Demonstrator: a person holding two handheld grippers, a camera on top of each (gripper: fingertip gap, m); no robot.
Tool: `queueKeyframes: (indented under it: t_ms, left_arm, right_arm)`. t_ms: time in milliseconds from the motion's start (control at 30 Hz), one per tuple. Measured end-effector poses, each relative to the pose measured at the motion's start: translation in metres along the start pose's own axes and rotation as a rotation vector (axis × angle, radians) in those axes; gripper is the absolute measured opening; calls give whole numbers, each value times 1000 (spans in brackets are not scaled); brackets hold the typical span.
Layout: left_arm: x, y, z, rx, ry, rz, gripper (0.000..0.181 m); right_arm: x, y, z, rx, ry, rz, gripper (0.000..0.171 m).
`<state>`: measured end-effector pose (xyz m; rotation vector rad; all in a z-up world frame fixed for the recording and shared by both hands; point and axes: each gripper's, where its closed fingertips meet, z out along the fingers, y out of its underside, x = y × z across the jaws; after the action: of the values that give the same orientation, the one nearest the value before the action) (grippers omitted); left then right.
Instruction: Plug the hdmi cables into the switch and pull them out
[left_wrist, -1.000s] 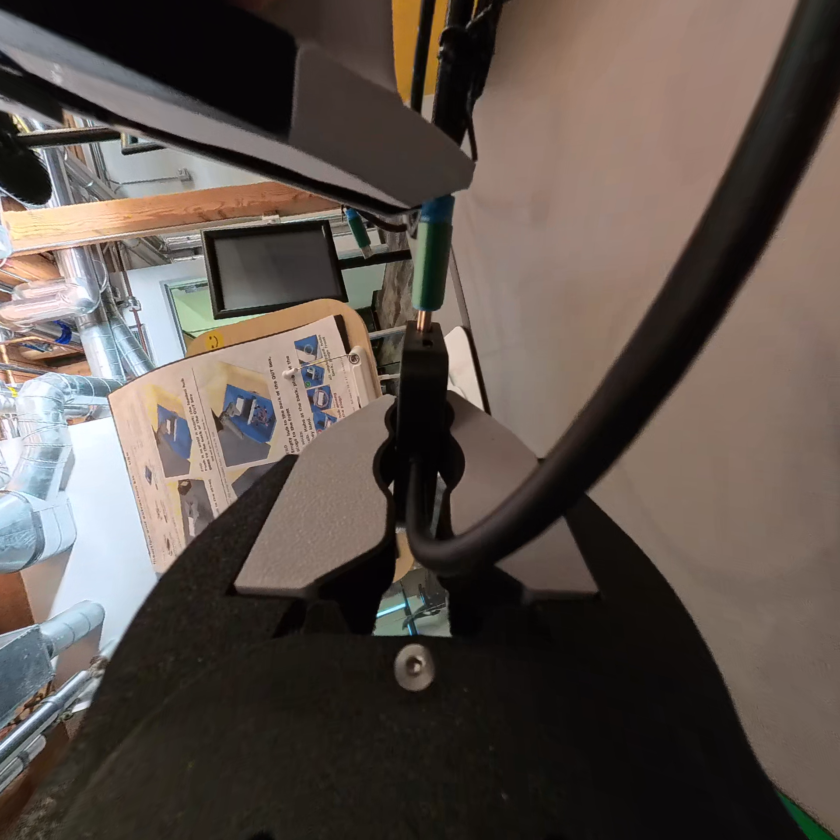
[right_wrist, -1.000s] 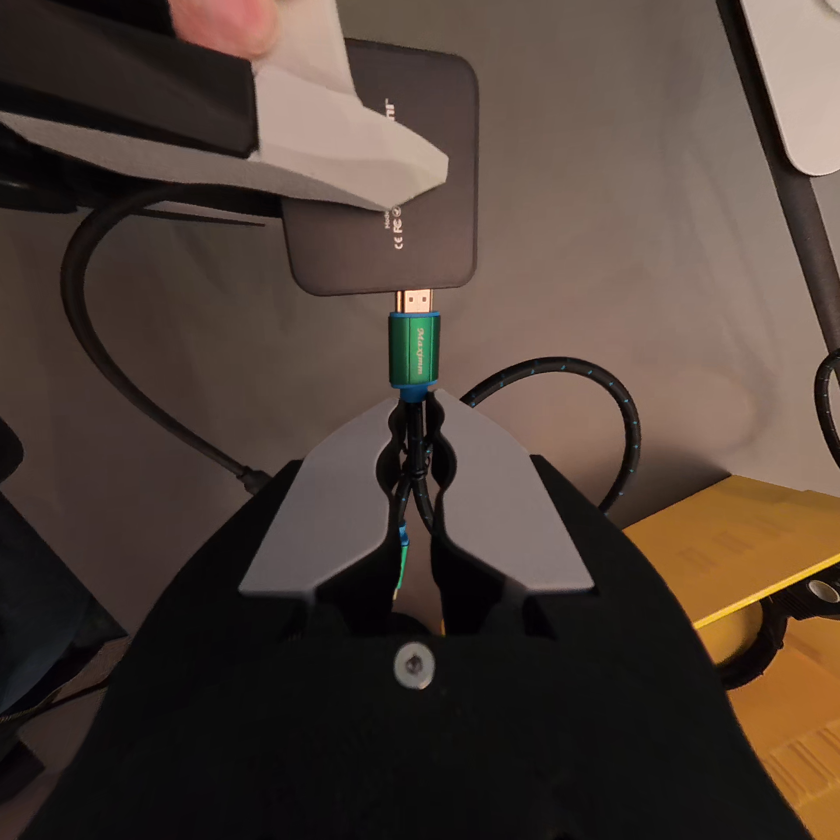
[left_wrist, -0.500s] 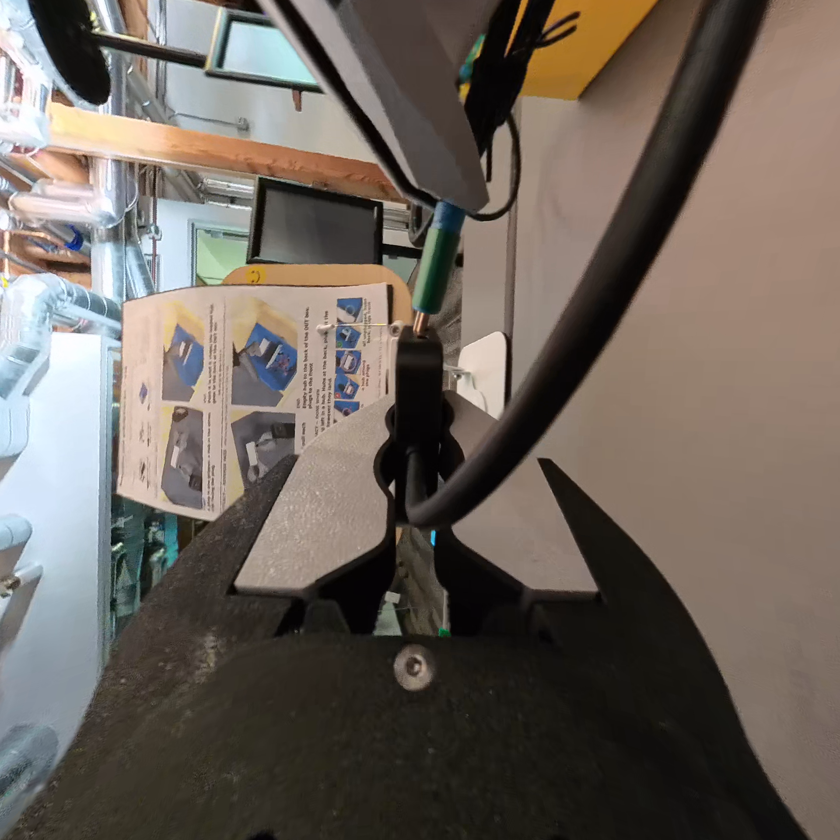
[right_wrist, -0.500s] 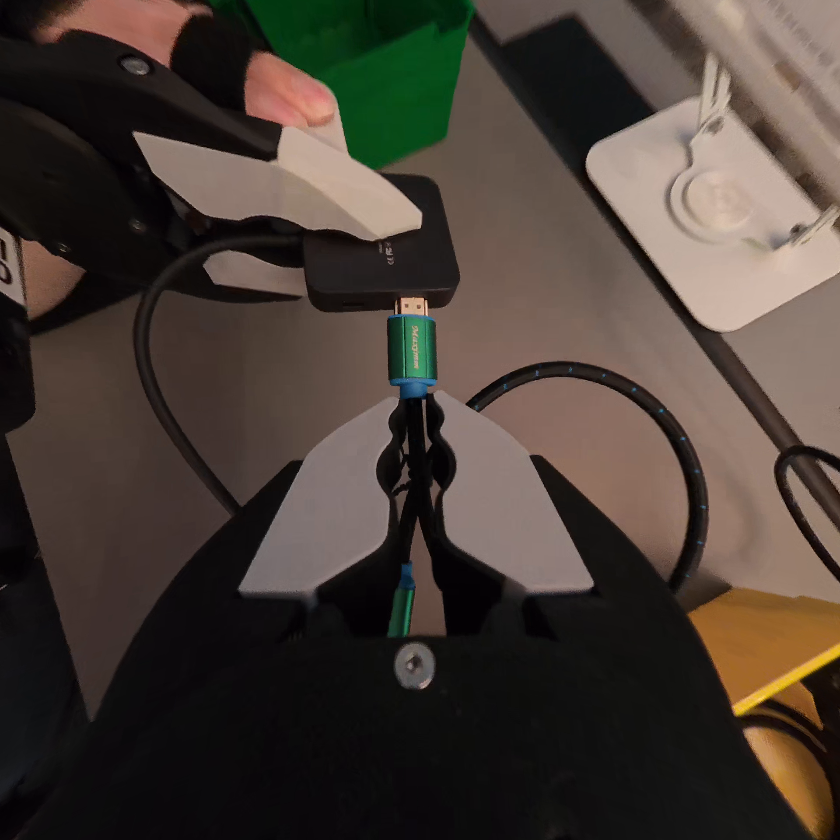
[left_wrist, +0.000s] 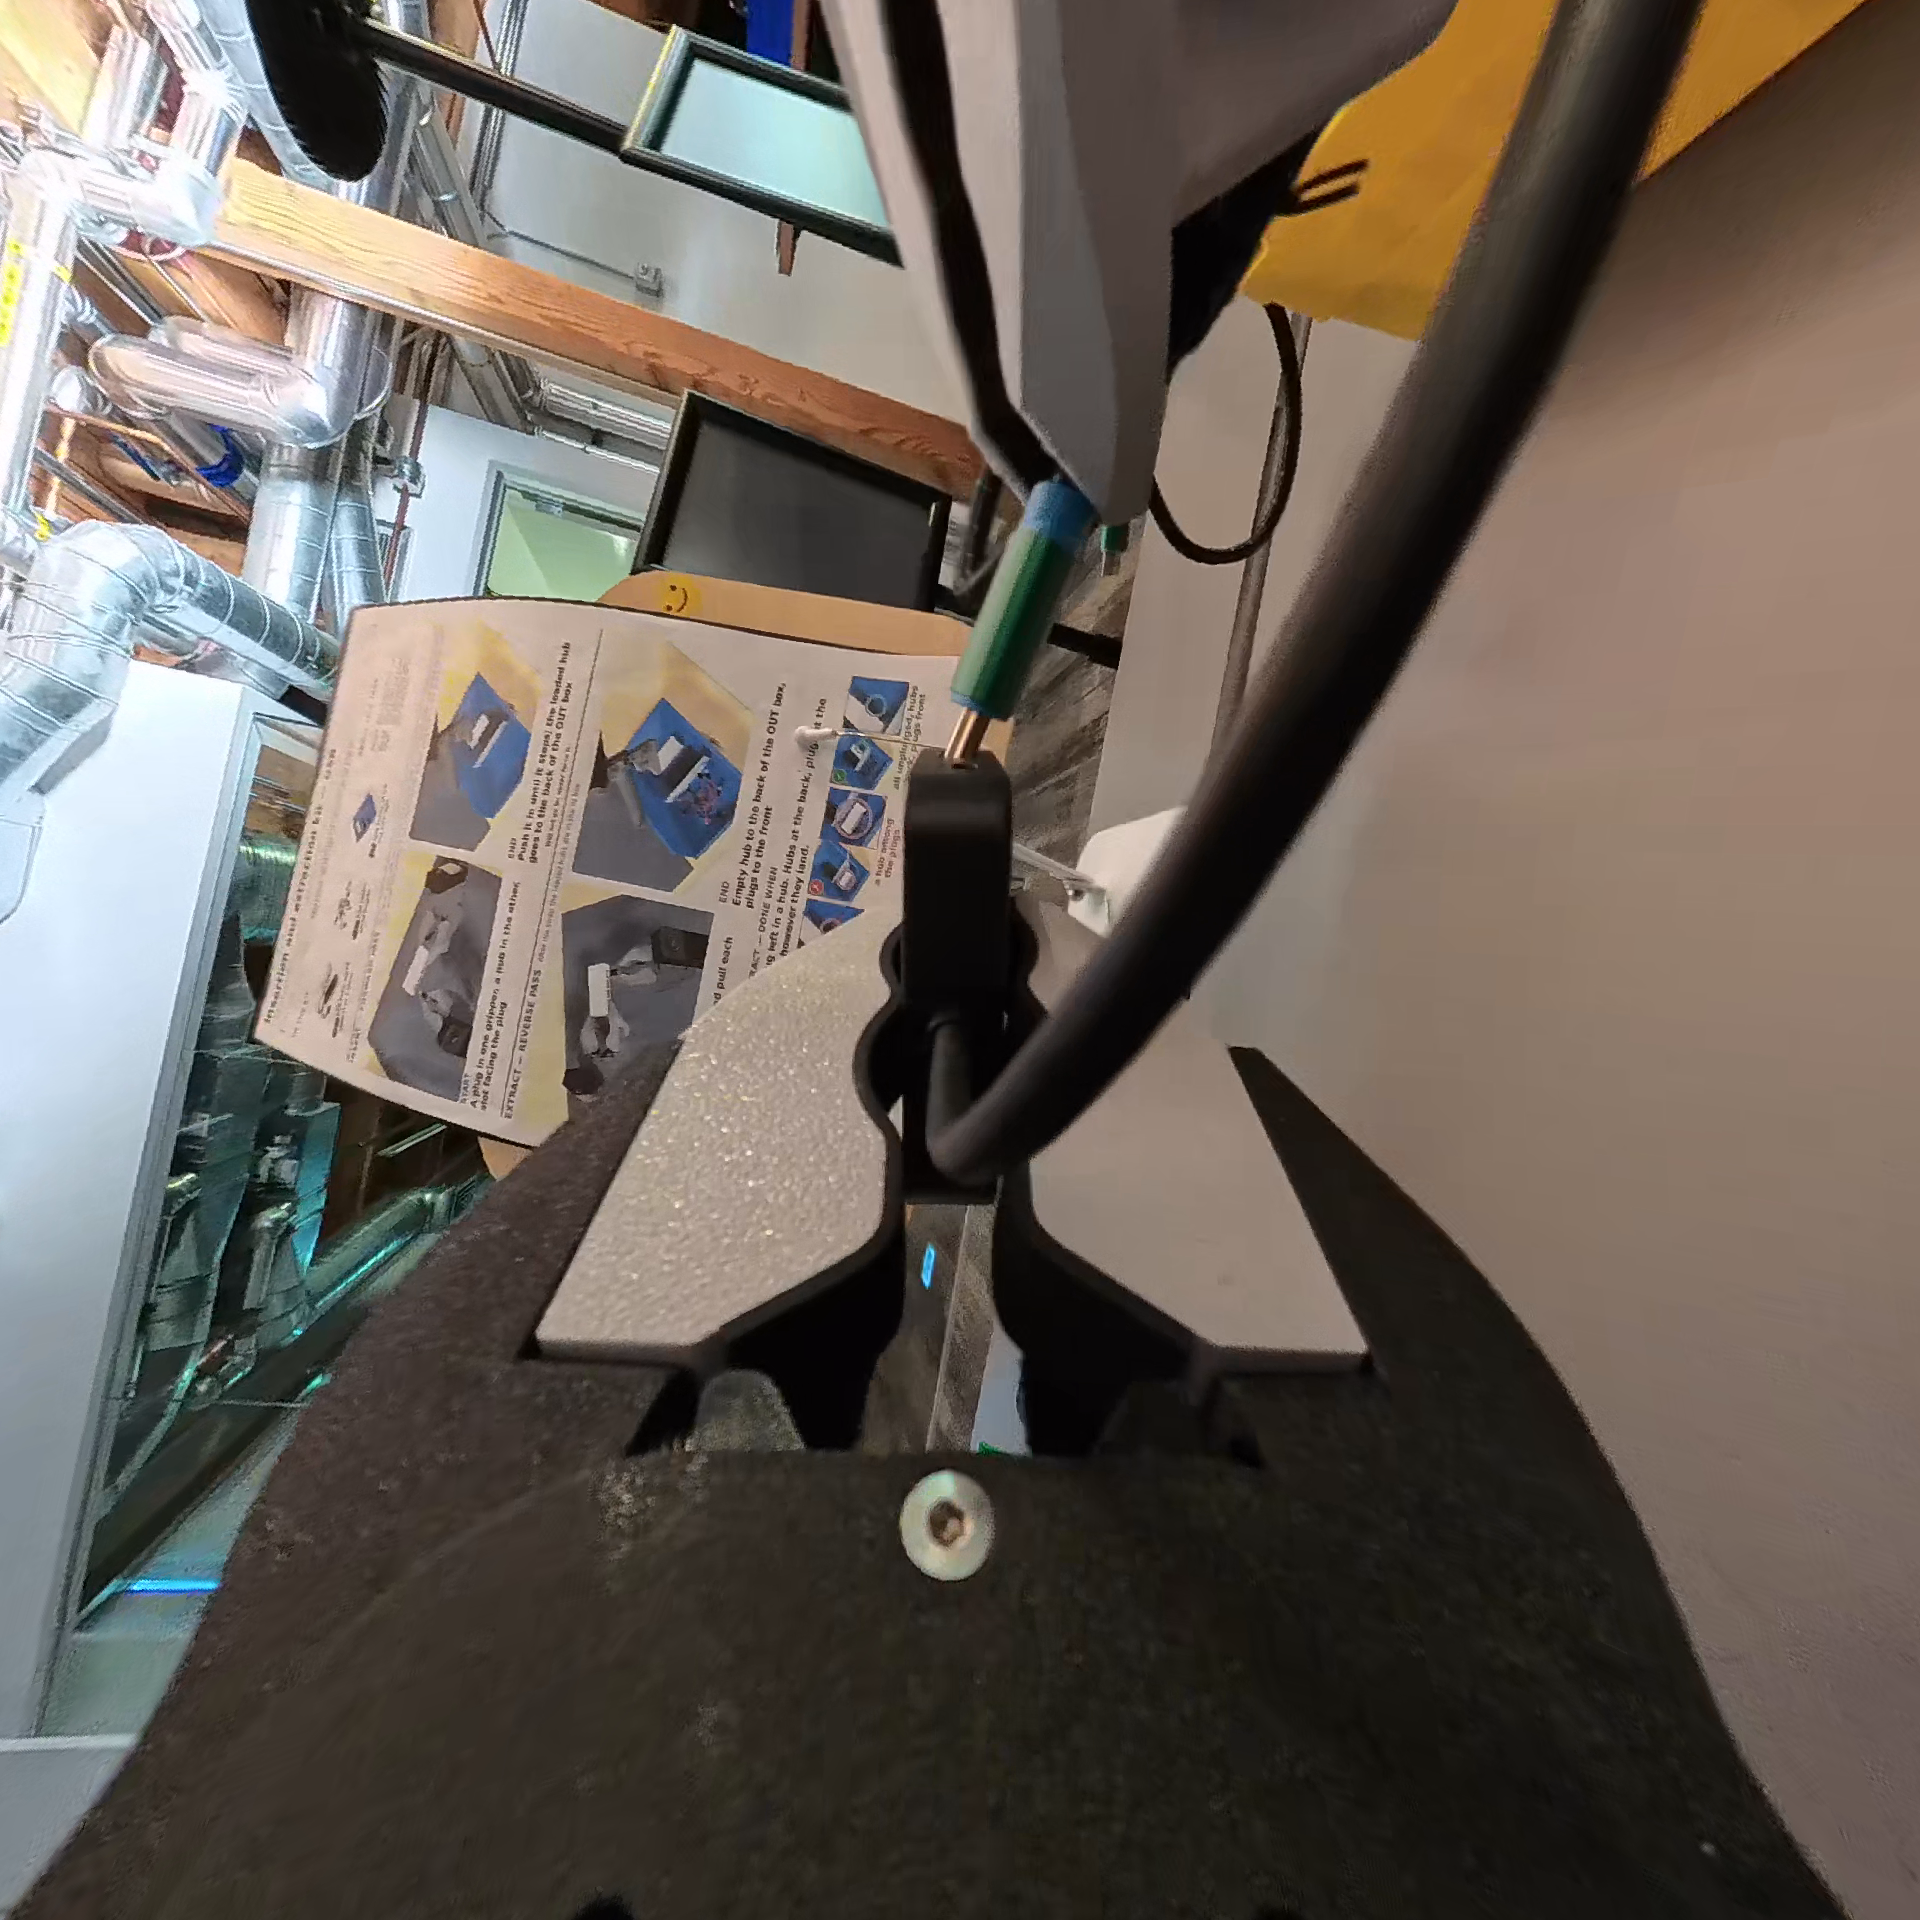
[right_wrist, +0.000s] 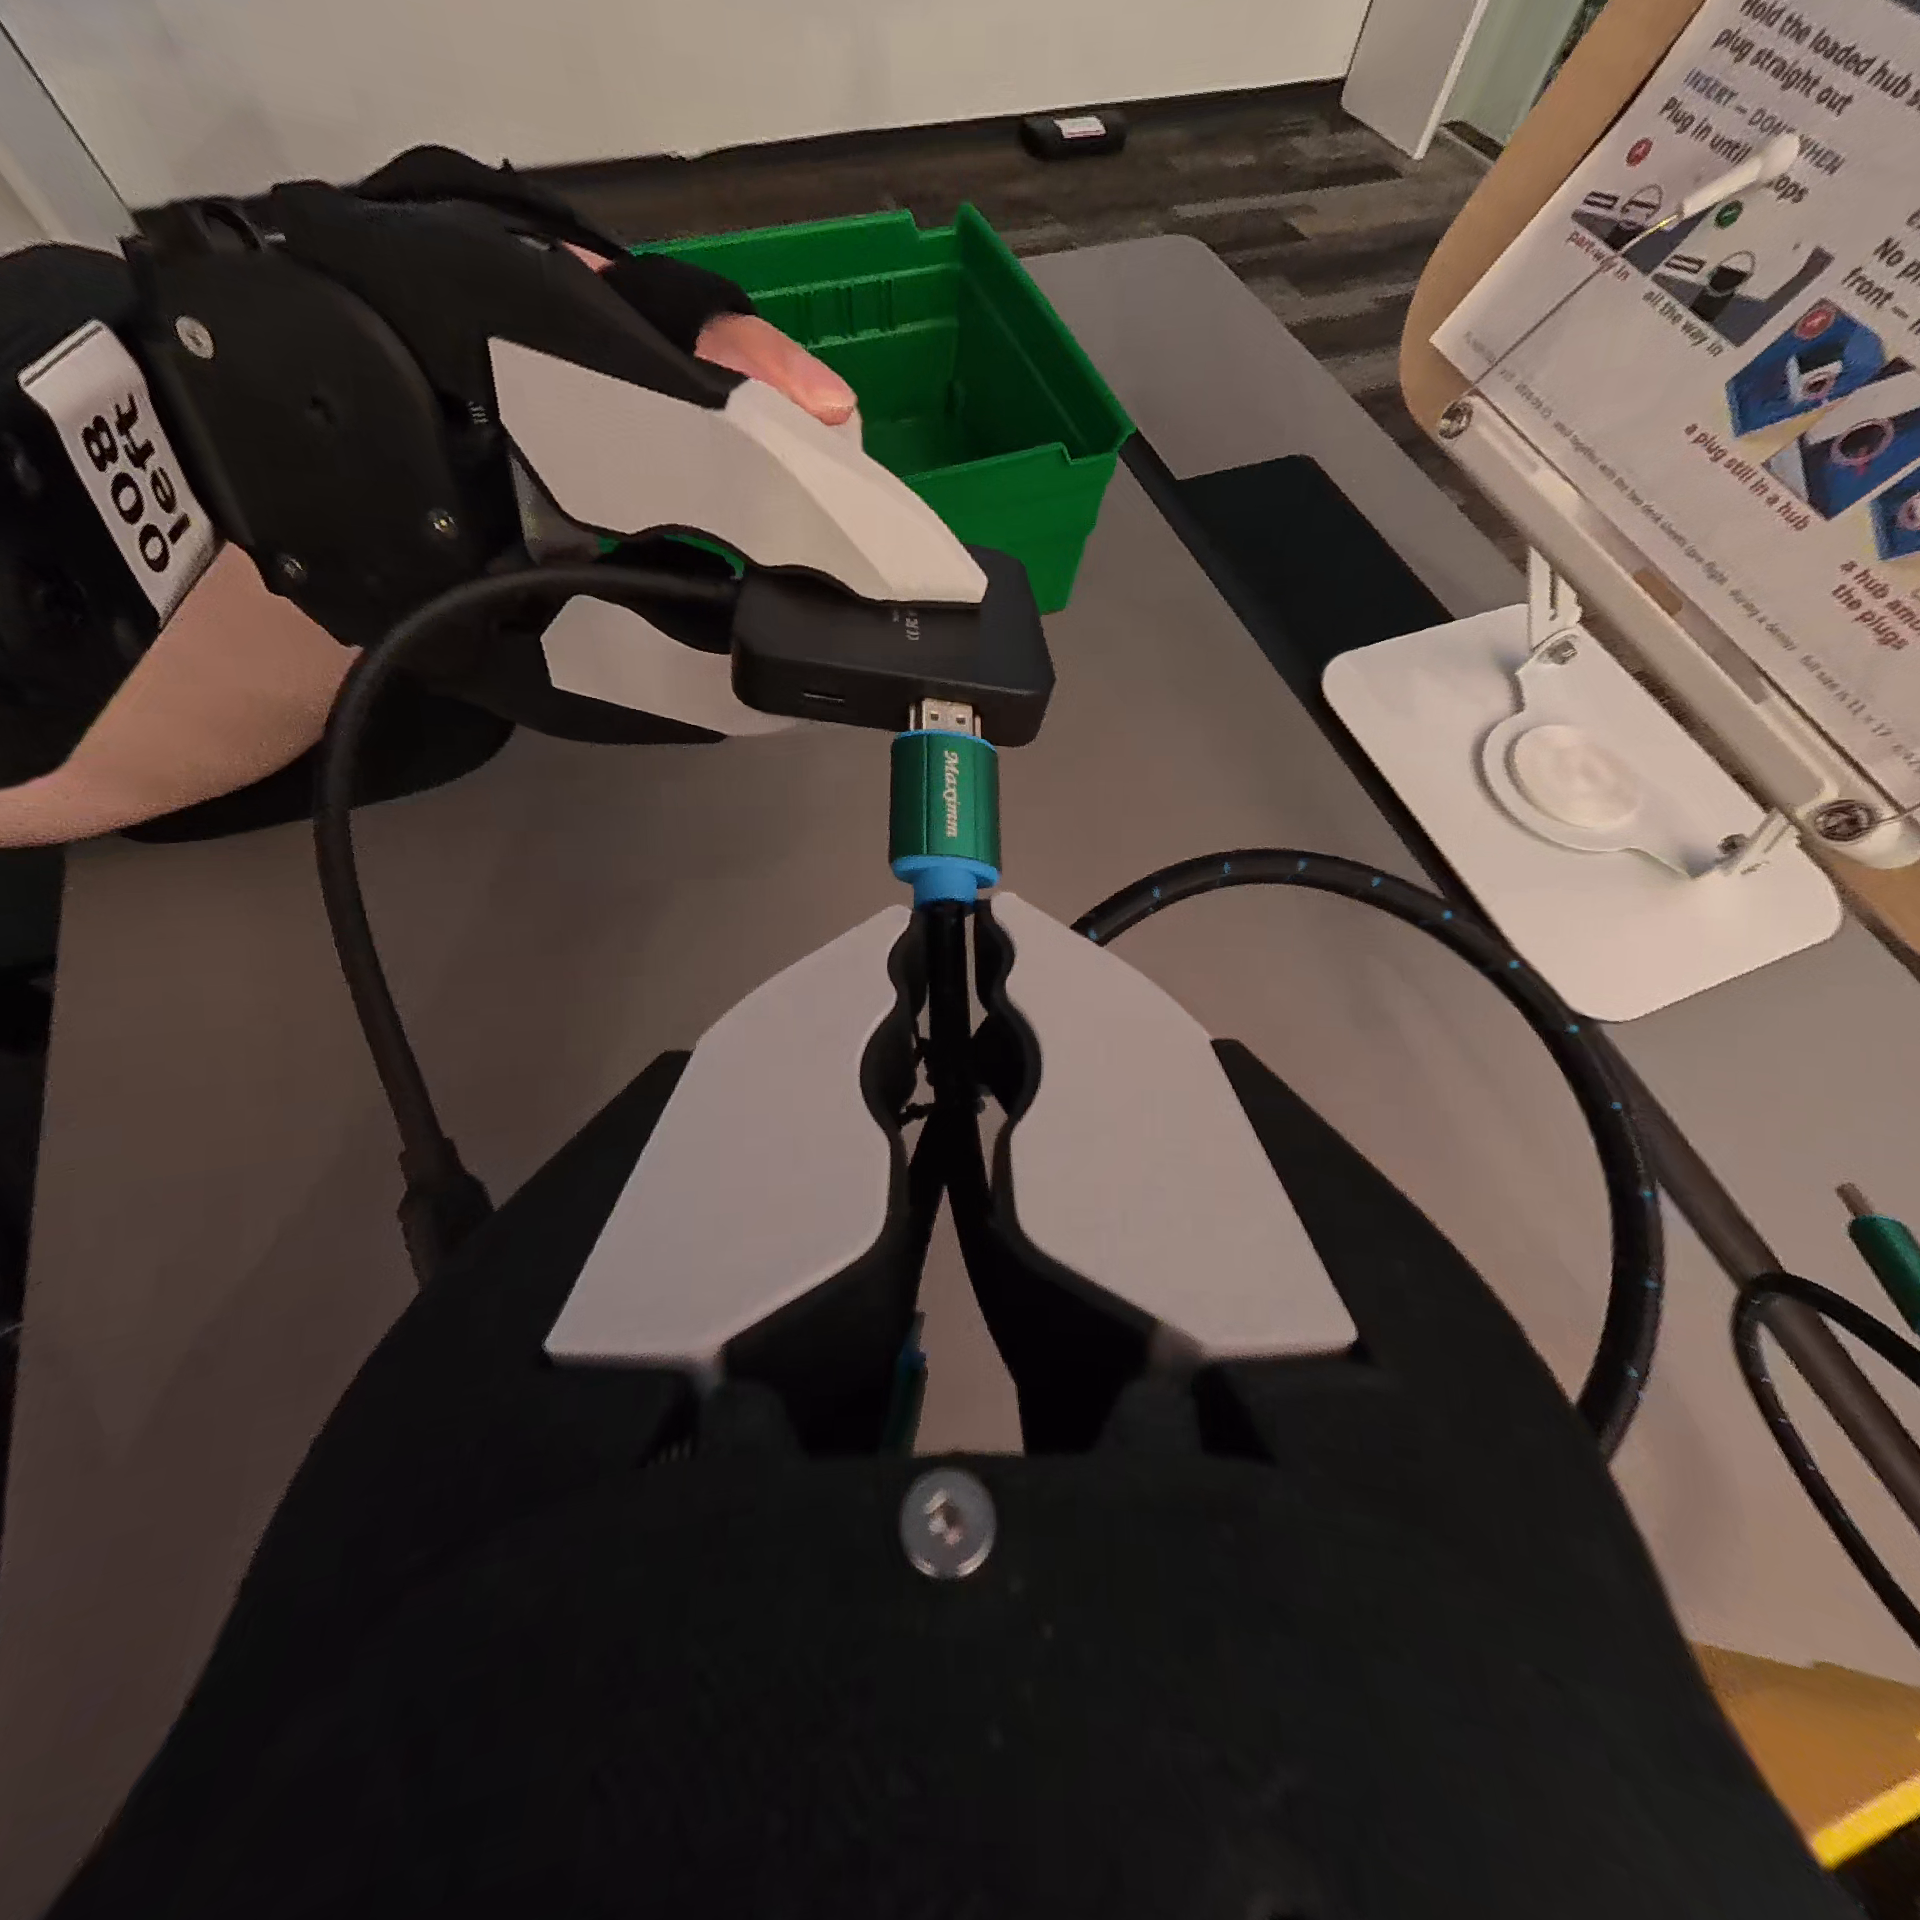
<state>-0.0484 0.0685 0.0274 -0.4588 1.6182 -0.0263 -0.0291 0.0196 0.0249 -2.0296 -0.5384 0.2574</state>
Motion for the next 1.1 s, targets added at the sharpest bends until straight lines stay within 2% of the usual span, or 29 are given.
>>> queueKeyframes:
  t_ms: [100, 367, 533, 667, 1100]
  left_arm:
    - [0, -2, 0, -2, -6, 14, 13]
    - [21, -6, 0, -18, 23, 283, 13]
    - [27, -11, 1, 8, 46, 253, 13]
    - [25, -19, -4, 81, 69, 165, 13]
    - [30, -35, -14, 161, 96, 188, 13]
  right_arm:
    - [0, 3, 0, -19, -1, 14, 8]
    - [-7, 26, -3, -221, 35, 58, 8]
    - [-9, 32, -6, -281, 58, 56, 8]
    - [-11, 29, -11, -255, 29, 35, 8]
    - [-17, 37, -18, -323, 23, -38, 8]
